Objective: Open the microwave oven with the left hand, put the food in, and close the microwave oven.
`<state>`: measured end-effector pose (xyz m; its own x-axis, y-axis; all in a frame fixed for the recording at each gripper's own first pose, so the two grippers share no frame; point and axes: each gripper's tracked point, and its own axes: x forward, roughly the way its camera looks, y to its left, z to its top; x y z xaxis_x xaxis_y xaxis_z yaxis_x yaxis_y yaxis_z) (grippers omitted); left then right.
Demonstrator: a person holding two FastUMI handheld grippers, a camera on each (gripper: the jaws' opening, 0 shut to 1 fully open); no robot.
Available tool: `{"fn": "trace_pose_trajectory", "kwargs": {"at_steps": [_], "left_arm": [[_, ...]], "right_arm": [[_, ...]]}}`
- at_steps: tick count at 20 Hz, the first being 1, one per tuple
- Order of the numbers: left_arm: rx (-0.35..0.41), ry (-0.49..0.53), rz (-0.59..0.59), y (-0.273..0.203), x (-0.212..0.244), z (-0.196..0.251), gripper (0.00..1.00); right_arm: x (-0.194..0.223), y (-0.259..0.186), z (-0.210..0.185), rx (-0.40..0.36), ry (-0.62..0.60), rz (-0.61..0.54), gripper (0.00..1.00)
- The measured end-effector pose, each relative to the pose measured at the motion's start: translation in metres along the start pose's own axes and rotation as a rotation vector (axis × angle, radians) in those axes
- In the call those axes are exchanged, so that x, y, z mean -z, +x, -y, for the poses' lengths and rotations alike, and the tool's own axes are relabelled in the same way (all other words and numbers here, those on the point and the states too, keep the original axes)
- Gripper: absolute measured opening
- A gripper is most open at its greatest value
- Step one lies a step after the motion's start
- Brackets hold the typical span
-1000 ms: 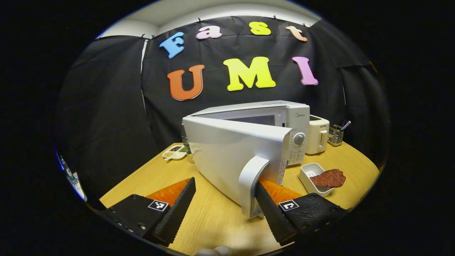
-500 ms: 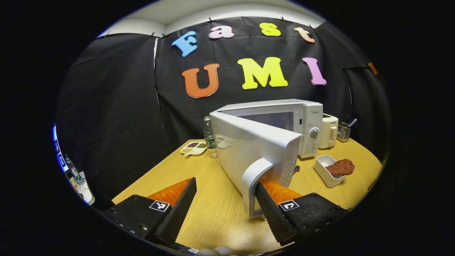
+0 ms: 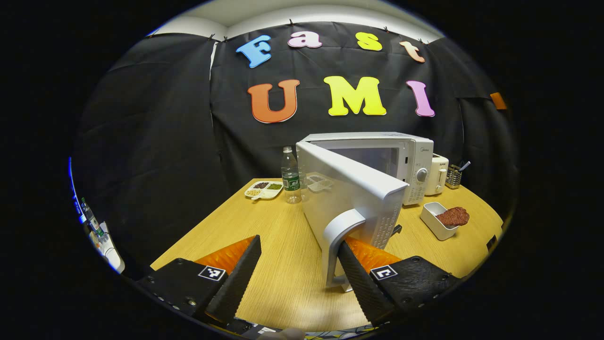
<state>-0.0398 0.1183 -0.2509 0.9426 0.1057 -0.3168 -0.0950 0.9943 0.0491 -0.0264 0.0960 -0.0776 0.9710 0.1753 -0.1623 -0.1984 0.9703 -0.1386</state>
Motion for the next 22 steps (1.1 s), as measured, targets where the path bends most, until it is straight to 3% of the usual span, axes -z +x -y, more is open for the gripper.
{"fn": "trace_pose_trajectory", "kwargs": {"at_steps": [3, 4, 5, 7, 10, 11, 14, 16, 18, 19, 22], "left_arm": [[0.0, 0.008, 0.009, -0.007, 0.003, -0.014, 0.95], [-0.014, 0.01, 0.018, -0.011, 0.003, -0.022, 0.96], [-0.029, 0.022, 0.025, -0.011, 0.004, -0.03, 0.95], [-0.057, 0.028, 0.0, -0.011, 0.013, -0.046, 0.95], [-0.086, 0.028, -0.001, -0.012, 0.013, -0.067, 0.95], [-0.098, 0.024, -0.001, -0.011, 0.014, -0.074, 0.94], [-0.137, 0.009, -0.006, -0.009, 0.017, -0.094, 0.93], [-0.169, -0.001, -0.014, -0.01, 0.021, -0.108, 0.93], [-0.189, -0.007, -0.02, -0.009, 0.021, -0.116, 0.93], [-0.197, -0.005, -0.021, -0.009, 0.022, -0.119, 0.93], [-0.202, 0.004, -0.021, -0.009, 0.022, -0.117, 0.92]], "right_arm": [[-0.003, 0.002, -0.012, -0.008, -0.012, 0.0, 0.96], [-0.003, 0.003, -0.015, -0.013, -0.013, 0.001, 1.0], [-0.003, 0.003, -0.018, -0.015, -0.013, 0.003, 0.96], [-0.001, 0.005, -0.024, -0.025, -0.019, -0.005, 1.0], [0.001, 0.008, -0.028, -0.031, -0.012, -0.01, 1.0], [0.002, 0.009, -0.027, -0.031, -0.01, -0.012, 0.96], [0.004, 0.012, -0.025, -0.025, -0.008, -0.021, 1.0], [0.004, 0.014, -0.024, -0.022, -0.008, -0.023, 0.96], [0.004, 0.013, -0.024, -0.022, -0.01, -0.023, 1.0], [0.003, 0.013, -0.024, -0.024, -0.011, -0.021, 0.96], [0.004, 0.014, -0.024, -0.022, -0.015, -0.022, 0.96]]}}
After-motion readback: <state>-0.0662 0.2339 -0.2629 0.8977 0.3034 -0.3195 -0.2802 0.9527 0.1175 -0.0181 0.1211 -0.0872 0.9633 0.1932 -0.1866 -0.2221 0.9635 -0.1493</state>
